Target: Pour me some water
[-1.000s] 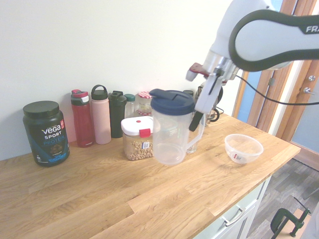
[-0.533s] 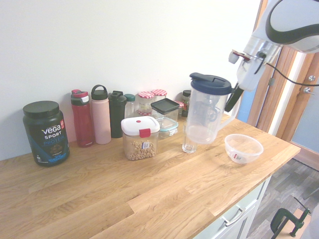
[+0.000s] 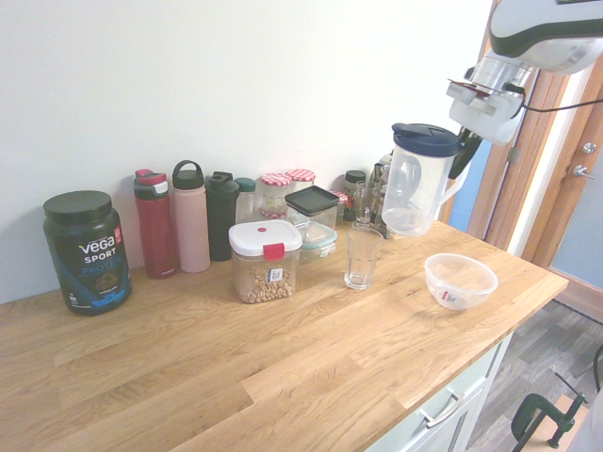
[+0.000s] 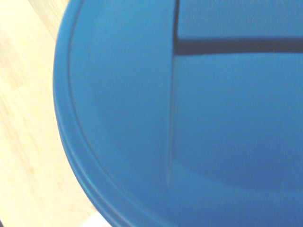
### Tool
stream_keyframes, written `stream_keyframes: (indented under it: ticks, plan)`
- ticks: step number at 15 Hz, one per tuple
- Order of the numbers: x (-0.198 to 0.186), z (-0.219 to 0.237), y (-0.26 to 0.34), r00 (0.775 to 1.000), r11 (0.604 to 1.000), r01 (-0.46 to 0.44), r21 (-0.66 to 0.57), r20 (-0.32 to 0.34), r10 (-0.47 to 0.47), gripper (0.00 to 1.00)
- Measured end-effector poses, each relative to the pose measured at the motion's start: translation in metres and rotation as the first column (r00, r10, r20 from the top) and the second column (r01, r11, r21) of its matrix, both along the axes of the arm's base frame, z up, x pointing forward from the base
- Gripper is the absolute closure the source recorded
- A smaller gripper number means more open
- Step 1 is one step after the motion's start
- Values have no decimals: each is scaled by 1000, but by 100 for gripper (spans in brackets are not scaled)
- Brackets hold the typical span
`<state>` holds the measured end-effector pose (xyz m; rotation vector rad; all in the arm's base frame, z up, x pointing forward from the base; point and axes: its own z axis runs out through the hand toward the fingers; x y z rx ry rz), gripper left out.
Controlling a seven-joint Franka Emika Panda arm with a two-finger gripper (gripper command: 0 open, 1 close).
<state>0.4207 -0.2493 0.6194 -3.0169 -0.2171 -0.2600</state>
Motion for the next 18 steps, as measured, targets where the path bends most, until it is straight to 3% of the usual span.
stream_keyframes:
  ticks: [5, 9, 15, 18]
  plan:
    - [71, -16, -32, 997, 988, -44, -148, -72, 33, 100]
    - [107, -32, 2, 986, 920, -149, -362, -124, 111, 100]
    - [86, -86, 56, 963, 801, -259, -540, -203, 175, 100]
    - [72, -87, 58, 959, 752, -277, -598, -219, 180, 100]
